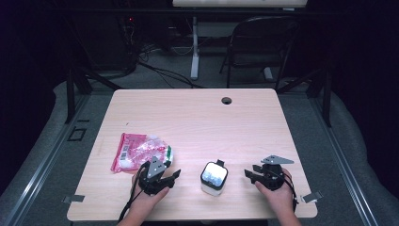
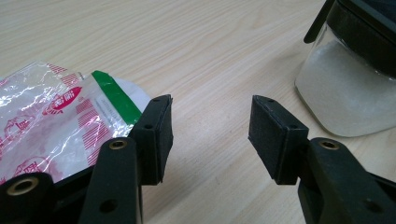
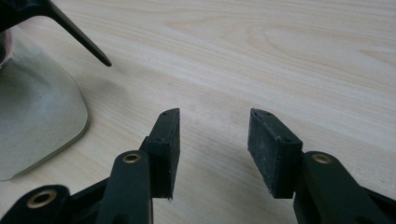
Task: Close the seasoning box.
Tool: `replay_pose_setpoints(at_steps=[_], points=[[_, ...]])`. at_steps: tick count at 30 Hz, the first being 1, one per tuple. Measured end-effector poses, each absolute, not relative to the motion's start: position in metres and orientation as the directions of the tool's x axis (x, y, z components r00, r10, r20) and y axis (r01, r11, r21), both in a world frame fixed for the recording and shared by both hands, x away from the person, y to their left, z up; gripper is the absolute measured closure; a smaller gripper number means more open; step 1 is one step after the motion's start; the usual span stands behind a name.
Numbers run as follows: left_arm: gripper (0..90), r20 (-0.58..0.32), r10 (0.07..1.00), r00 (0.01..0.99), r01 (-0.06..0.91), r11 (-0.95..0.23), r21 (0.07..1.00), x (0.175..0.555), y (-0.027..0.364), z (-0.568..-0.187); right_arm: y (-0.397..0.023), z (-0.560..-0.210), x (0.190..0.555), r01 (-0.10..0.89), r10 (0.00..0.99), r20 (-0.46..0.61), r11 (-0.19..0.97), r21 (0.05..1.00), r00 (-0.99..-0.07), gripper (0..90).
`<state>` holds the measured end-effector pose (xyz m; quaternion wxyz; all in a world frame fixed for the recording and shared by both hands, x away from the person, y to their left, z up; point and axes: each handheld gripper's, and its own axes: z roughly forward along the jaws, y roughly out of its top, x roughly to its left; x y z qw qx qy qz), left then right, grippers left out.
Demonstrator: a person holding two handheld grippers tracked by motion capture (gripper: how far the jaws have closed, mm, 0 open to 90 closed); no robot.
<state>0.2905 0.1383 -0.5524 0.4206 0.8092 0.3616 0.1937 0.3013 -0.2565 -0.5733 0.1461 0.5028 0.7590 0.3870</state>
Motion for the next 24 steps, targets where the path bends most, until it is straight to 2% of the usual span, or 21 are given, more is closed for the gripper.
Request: replay_pose_setpoints(at_steps=[24], points=[[48.8,0.006,0.748,0.664,0.430,-0.389,0.815,0.2910,0.1376,-0.5546,-0.2488,-0.5735,0.2998,0.639,0.864,0.159,0.219,0.737,-0.479,53.2]])
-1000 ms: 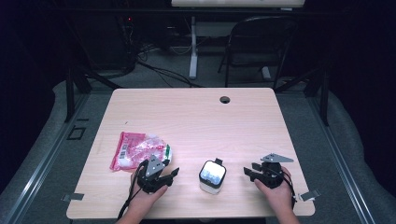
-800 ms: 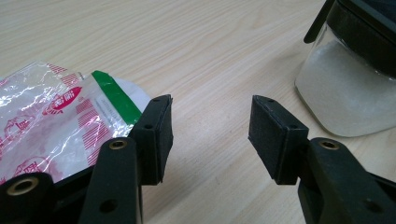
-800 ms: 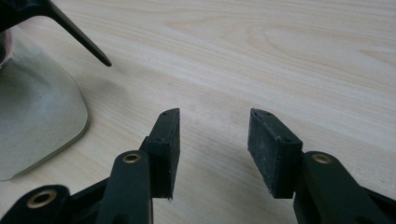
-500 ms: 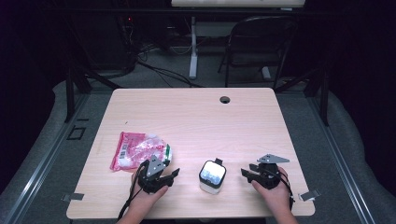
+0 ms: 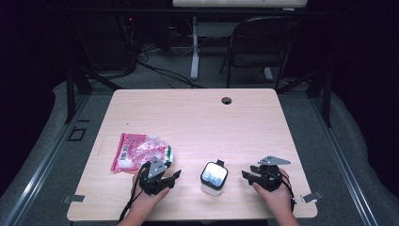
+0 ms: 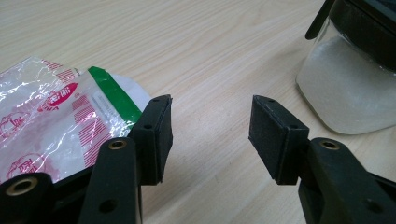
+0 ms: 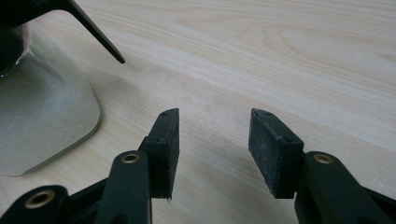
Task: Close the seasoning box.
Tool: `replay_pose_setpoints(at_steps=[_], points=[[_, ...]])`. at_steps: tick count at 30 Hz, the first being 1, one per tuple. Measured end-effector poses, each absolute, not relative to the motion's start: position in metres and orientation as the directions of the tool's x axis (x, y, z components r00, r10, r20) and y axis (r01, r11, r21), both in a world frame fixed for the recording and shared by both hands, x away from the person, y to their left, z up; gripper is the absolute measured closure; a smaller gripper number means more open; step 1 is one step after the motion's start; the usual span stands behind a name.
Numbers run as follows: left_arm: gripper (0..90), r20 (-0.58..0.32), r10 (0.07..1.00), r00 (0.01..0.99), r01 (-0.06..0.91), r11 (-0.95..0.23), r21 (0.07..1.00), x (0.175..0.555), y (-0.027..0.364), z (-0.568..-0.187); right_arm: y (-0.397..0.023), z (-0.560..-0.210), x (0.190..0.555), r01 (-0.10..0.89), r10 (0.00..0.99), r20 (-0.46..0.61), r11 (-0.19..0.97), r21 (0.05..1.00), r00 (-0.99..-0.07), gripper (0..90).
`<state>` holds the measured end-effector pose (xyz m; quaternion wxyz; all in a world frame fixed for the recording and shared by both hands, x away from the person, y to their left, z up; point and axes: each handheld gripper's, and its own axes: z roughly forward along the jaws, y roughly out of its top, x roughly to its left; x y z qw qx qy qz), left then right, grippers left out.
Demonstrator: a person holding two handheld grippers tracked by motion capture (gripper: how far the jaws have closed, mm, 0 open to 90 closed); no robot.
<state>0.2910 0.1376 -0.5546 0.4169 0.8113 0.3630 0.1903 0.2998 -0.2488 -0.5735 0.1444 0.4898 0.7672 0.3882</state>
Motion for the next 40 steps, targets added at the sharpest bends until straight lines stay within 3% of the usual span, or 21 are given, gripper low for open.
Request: replay_pose_setpoints(at_steps=[40], points=[[48.0,-0.008,0.755,0.656,0.435,-0.369,0.821,0.2935,0.1392,-0.5547,-0.2499,-0.5726,0.2966,0.641,0.868,0.169,0.201,0.741,-0.468,50.9]])
